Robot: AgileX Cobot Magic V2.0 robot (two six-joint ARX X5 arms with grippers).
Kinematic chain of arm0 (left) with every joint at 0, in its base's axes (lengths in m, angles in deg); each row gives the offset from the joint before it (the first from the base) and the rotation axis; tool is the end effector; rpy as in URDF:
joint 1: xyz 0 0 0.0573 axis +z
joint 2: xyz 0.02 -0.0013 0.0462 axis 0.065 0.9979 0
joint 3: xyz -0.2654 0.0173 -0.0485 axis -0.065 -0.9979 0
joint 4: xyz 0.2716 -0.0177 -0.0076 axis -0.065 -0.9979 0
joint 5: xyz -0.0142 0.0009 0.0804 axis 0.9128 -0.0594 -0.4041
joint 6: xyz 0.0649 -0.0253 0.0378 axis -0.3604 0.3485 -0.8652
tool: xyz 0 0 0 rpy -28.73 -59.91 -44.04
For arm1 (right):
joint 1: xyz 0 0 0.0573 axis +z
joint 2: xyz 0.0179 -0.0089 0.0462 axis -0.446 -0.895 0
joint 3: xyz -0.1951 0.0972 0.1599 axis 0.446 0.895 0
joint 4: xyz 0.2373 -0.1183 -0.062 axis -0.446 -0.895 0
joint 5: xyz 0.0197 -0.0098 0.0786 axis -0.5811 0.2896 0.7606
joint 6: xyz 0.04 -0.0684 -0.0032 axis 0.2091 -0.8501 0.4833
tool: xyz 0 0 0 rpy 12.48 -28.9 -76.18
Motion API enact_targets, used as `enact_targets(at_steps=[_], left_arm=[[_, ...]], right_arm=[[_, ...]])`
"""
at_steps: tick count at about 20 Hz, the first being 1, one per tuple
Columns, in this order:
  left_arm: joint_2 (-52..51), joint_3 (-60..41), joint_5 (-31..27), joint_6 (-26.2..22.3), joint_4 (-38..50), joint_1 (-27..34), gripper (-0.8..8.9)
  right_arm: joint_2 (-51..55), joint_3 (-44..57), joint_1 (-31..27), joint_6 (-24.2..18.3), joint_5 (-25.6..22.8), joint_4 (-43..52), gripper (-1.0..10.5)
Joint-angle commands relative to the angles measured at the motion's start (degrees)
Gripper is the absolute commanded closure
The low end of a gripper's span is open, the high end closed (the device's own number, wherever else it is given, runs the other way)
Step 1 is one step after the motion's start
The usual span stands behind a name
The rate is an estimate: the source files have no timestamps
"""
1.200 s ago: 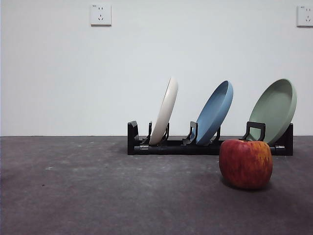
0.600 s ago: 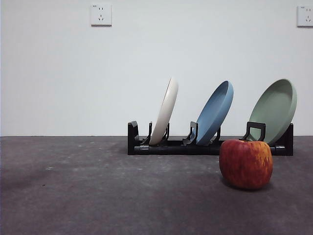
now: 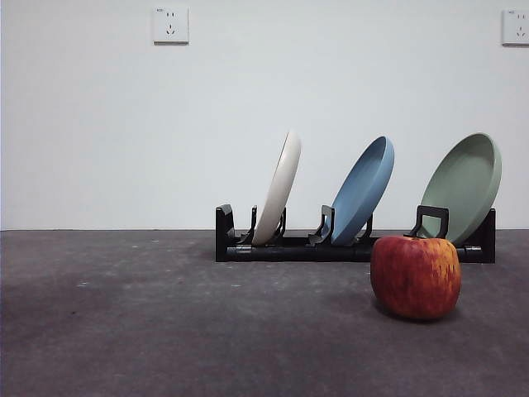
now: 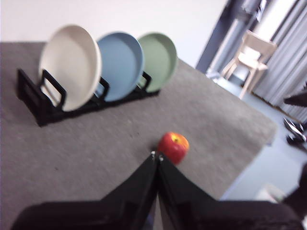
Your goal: Take the yellow plate from the plate rack,put the plate on the table,take the apple from the table,put the apple in the plate
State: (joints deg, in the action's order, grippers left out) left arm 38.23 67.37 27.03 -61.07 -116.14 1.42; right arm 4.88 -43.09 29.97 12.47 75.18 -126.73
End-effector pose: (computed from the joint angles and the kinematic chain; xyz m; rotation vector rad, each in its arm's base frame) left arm 0.1261 -0.0518 0.3157 -0.2033 0.3766 -0.8212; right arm 0.1063 0.0422 0.3241 0.0979 0.6299 0.6435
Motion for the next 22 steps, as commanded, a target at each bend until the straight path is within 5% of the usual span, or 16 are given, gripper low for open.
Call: enact_targets(at_steps=[1, 6, 7, 9, 10, 22], left_arm=[[0.98, 2.10, 1.09, -6.32, -5.29, 0.04, 8.21], [1.27, 3.23, 0.63, -7.39, -7.72, 0.04, 7.97], [1.27, 3.37, 0.59, -7.19, -7.74, 0.04, 7.13], [1.27, 3.54, 0.59, -6.75, -7.67, 0.04, 4.05], [1.27, 3.54, 0.61, -6.73, -7.72, 0.04, 3.39], [11.58, 6.56, -1.38, -1.90, 3.93, -3.28, 3.42]], right_arm=[[-1.22, -2.32, 0.59, -4.72, 0.22, -4.87, 9.6], [-1.38, -2.67, 0.74, -5.16, -0.70, -5.53, 9.2], [-1.38, -2.67, 0.74, -5.09, -0.68, -5.53, 8.2], [-1.38, -2.67, 0.74, -3.65, -0.70, -5.49, 4.5], [-1.38, -2.67, 0.74, -3.08, -0.70, -5.49, 2.9], [-1.38, -2.67, 0.74, -2.19, -0.68, -5.42, 2.9]])
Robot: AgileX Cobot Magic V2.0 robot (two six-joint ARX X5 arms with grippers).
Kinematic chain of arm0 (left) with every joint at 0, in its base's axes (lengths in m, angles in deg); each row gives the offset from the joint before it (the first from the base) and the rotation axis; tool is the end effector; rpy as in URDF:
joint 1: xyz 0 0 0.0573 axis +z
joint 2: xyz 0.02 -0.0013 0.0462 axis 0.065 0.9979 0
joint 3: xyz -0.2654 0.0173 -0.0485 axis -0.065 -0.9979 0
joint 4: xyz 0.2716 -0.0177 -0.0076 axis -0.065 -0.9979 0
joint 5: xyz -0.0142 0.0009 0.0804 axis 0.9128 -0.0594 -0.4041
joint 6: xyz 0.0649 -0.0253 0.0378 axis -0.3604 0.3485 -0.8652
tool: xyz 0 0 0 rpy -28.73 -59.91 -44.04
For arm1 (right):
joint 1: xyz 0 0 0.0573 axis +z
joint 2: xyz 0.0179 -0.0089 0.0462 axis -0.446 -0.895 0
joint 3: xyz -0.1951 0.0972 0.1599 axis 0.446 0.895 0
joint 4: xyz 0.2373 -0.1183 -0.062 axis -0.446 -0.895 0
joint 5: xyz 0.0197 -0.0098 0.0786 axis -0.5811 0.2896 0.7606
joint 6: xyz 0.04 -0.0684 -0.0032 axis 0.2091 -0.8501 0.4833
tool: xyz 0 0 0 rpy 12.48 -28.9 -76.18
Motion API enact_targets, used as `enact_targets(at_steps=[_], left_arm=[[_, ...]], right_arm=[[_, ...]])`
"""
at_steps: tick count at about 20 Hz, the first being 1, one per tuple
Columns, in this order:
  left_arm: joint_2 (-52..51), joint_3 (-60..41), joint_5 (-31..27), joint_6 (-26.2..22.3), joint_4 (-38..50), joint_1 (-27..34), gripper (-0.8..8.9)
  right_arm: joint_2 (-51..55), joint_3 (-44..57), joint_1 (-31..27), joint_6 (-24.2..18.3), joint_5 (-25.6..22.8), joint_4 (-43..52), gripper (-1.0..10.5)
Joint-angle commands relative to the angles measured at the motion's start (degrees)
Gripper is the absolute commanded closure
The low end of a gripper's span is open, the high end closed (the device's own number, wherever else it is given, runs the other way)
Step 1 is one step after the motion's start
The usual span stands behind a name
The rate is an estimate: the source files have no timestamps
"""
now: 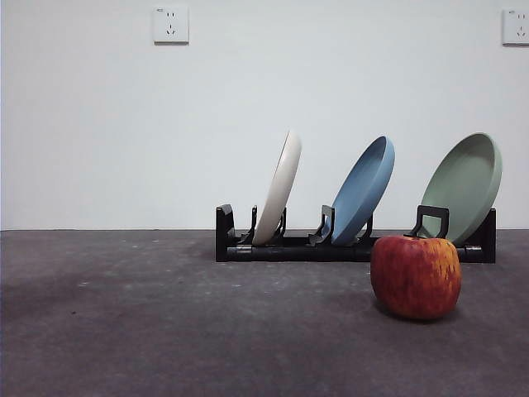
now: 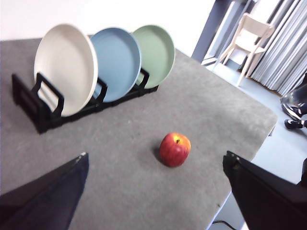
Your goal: Take the yellow plate from the plate rack,put the plate on the table,take the apple from the table,put the apple in the plate
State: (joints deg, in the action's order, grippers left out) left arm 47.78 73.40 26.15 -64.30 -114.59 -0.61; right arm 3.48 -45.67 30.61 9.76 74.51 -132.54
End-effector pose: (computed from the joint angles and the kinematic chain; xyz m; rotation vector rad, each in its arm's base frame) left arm 0.1550 -0.0578 0.3347 -0.1544 0.3903 -0.8485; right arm 0.1000 0.0423 0.3265 0.0677 0.6959 0.6564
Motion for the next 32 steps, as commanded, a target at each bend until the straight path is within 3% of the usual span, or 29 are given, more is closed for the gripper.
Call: enact_targets(at_steps=[1, 8, 11, 22, 32], left_arm=[[4.22, 1.01, -1.97, 2.23, 4.85, -2.71, 3.42], [25.27, 10.21, -17.25, 2.73, 17.20, -16.33, 3.42], [36.17, 17.33, -21.20, 2.69, 20.61, -19.65, 3.42], [69.94, 43.32, -26.05, 2.71, 25.03, -22.58, 3.42], [81.42, 46.07, -28.61, 5.68, 30.56, -23.08, 3.47]], right_arm=[[0.02, -0.09, 0.11, 0.52, 0.00, 0.48, 2.9], [-0.33, -0.09, 0.11, 0.52, 0.00, 0.55, 2.9], [-0.96, -0.09, 0.11, 0.52, 0.00, 0.52, 2.9], [-3.02, -0.07, 0.11, 0.52, 0.00, 0.50, 2.9], [-3.23, -0.07, 0.11, 0.52, 0.00, 0.50, 2.9]])
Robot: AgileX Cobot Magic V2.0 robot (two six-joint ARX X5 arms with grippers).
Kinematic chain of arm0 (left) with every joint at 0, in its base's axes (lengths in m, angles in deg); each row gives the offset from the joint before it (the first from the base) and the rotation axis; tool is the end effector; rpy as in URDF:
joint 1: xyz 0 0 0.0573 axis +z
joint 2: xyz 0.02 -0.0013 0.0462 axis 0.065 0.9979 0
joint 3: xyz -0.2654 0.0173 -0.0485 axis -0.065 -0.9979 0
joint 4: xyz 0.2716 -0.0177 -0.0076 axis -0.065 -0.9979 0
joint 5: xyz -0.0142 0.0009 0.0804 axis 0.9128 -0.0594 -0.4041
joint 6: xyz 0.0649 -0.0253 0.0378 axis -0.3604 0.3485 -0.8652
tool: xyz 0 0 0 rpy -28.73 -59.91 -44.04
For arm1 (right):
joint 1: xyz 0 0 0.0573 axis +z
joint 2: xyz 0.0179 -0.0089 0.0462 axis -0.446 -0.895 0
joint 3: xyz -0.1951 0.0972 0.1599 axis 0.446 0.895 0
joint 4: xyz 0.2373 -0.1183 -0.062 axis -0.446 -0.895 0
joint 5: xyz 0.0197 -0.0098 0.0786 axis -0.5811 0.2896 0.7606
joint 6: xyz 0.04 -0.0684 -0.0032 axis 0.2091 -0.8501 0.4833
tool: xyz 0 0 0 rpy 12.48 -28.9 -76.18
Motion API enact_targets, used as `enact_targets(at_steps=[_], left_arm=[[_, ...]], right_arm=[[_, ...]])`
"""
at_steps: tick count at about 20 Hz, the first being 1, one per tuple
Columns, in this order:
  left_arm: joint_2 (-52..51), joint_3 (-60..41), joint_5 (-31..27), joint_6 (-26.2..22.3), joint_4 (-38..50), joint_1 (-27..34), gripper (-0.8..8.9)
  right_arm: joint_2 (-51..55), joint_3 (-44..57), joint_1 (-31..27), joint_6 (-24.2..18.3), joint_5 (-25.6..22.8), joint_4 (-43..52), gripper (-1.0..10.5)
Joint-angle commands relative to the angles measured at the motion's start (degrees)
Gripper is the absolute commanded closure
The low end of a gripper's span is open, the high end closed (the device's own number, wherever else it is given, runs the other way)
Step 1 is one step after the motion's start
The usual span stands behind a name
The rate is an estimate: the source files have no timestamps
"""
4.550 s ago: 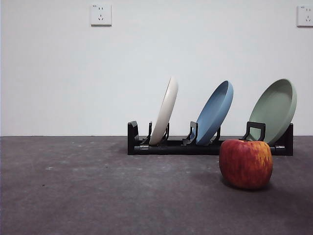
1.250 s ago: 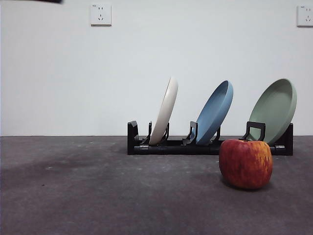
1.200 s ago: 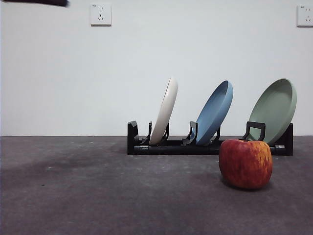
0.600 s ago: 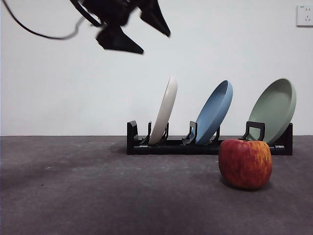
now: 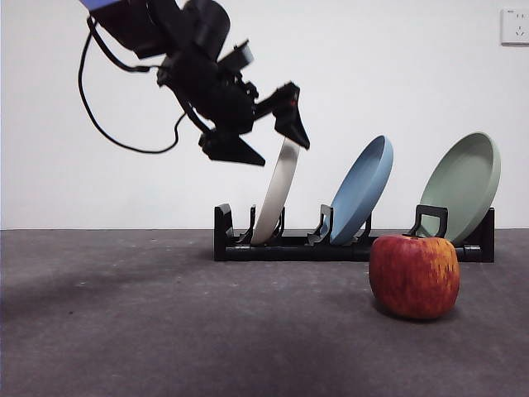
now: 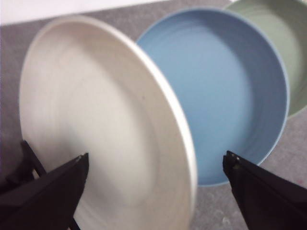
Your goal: Take the yellow plate from the plate rack,put the plate on the table,take the apple from the table,put the apple in the plate
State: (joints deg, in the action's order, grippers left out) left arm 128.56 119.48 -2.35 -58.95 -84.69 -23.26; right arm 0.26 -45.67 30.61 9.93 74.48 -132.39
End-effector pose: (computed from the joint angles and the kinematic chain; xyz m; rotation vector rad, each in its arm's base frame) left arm 0.4645 -0.2573 0.2310 -0.0539 0.5302 -0.7183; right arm 0.1126 0.0432 0.3217 0.0844 0.7497 0.6536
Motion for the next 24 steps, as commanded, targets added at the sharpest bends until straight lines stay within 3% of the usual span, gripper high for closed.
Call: enact_targets(at_steps=[1, 6, 9, 12, 24], left_arm=[[0.68, 0.00, -0.15, 0.33, 0.66, -0.66, 3.54], [0.68, 0.00, 0.11, 0.20, 1.11, -0.87, 7.21], [0.66, 0.00, 2.14, 0.35, 1.20, -0.90, 8.19], [0.50, 0.00, 6.19, 0.42, 1.05, -0.87, 8.22], [-9.84, 0.04, 6.21, -0.22, -5.18, -0.26, 8.22]], right_arm=[[-0.02, -0.07, 0.11, 0.35, 0.02, 0.35, 2.9], [-0.02, -0.09, 0.11, 0.35, 0.04, -0.04, 2.9], [-0.02, -0.07, 0.11, 0.35, 0.07, -0.28, 2.9], [-0.02, -0.09, 0.11, 0.35, 0.07, -0.26, 2.9], [-0.02, -0.07, 0.11, 0.35, 0.09, -0.28, 2.9]])
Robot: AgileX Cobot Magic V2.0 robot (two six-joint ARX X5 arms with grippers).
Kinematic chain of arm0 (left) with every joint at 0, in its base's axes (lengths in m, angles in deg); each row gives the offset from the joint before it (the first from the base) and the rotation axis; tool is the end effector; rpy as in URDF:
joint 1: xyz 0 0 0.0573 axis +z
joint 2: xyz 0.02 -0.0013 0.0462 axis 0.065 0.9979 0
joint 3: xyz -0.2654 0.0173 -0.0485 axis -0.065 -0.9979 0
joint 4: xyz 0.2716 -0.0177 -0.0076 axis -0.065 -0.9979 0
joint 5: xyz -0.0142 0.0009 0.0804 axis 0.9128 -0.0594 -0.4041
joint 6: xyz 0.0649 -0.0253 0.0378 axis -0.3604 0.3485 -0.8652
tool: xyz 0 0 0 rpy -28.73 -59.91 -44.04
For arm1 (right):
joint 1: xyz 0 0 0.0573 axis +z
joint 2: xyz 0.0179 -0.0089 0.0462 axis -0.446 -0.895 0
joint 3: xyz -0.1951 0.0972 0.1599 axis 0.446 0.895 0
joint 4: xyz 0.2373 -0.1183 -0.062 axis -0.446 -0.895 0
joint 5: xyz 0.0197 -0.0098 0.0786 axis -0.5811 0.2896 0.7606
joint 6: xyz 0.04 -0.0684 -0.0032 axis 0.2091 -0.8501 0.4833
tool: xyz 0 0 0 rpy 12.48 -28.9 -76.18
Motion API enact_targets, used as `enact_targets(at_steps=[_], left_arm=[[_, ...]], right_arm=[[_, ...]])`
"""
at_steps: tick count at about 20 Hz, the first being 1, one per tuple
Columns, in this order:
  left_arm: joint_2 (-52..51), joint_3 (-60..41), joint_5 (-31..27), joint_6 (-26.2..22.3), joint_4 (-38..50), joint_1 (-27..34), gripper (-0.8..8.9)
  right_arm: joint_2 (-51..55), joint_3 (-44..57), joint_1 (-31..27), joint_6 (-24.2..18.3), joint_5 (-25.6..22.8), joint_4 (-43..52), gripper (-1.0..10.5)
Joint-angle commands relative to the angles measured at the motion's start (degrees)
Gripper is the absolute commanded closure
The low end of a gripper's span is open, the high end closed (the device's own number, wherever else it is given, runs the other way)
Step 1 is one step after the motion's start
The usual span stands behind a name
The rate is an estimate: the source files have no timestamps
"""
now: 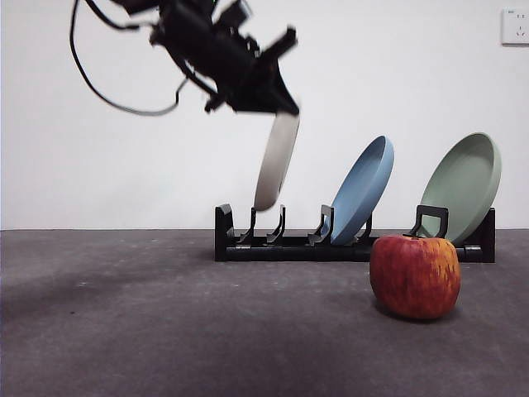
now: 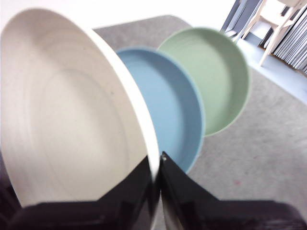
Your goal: Take the yellow plate from the plate rack,put the plate on the table,take the apple from the table,put the apple in the plate
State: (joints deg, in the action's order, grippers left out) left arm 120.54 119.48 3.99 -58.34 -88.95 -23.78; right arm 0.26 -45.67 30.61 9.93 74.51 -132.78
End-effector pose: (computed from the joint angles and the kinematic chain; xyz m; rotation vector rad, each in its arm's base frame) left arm 0.4337 -0.2543 0.2930 -0.0900 0.4794 -0.8408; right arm 0.1120 0.0431 0.3212 0.0864 0.7563 0.6539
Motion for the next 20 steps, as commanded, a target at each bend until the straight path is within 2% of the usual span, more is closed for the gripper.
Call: enact_targets(at_steps=[1, 5, 8, 10, 13, 14, 17, 20], left_arm=[[-3.63, 0.04, -0.22, -1.42, -2.86, 0.24, 8.22], [-12.02, 0.04, -1.79, -10.45, -16.85, -1.27, 8.21], [-18.05, 0.04, -12.22, -18.43, -31.69, -5.03, 8.21], [-20.33, 0.04, -20.15, -21.51, -39.76, -9.05, 8.20], [-20.94, 0.02, -32.15, -21.75, -48.13, -16.33, 8.20], [-20.74, -0.11, -34.60, -21.73, -49.70, -18.40, 8.20], [-20.72, -3.48, -38.27, -20.65, -49.16, -24.46, 8.20], [-20.65, -11.02, -40.85, -20.24, -44.68, -27.34, 8.20]], right_arm=[[-0.02, -0.07, 0.11, 0.35, 0.07, 0.11, 2.9], [-0.02, -0.07, 0.11, 0.33, 0.07, 0.13, 2.9], [-0.02, -0.09, 0.11, 0.35, 0.07, 0.13, 2.9], [-0.02, -0.09, 0.11, 0.35, 0.07, 0.15, 2.9], [-0.02, -0.07, 0.11, 0.35, 0.07, 0.15, 2.9], [-0.02, -0.09, 0.11, 0.35, 0.07, 0.15, 2.9], [-0.02, -0.07, 0.11, 0.33, 0.07, 0.15, 2.9], [-0.02, -0.09, 0.11, 0.35, 0.07, 0.13, 2.9]])
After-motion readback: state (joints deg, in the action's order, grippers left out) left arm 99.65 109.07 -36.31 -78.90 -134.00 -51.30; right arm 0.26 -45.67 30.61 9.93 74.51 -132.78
